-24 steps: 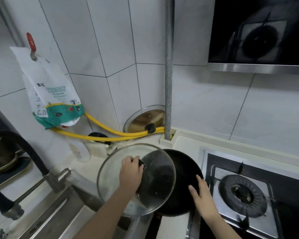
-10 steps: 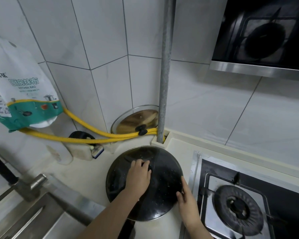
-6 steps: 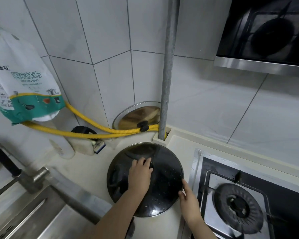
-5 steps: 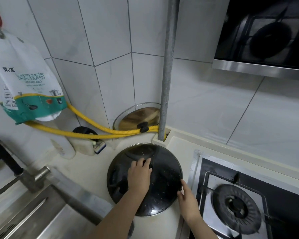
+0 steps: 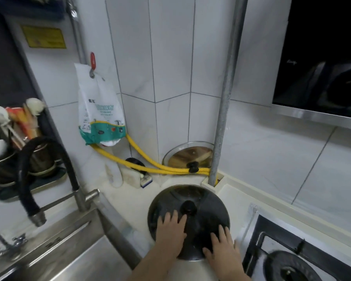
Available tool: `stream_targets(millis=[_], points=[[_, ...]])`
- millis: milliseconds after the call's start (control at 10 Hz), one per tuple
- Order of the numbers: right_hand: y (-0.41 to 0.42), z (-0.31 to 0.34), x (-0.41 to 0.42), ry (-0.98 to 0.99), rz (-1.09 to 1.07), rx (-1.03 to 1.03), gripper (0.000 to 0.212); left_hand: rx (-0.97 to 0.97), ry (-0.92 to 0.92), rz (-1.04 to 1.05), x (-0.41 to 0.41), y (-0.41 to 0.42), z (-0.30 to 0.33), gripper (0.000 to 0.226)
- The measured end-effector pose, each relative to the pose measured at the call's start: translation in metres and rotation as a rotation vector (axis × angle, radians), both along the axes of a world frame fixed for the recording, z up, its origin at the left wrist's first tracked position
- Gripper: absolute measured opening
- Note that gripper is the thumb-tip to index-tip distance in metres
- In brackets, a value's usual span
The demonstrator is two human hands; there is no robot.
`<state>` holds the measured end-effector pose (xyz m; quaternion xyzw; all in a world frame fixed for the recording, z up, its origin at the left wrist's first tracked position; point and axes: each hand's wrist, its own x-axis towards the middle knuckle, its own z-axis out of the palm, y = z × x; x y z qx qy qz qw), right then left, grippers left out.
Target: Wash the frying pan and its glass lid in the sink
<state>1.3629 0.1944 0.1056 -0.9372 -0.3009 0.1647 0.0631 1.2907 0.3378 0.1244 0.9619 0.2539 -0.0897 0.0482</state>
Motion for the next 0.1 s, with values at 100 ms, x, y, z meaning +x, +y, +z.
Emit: stream_targets(millis=[100], points=[[0.0042, 0.0180, -0.0059, -0.063, 0.042, 0.036, 0.066, -0.004, -0.056, 0.028, -0.0074, -0.0122, 0.0184, 0.060]])
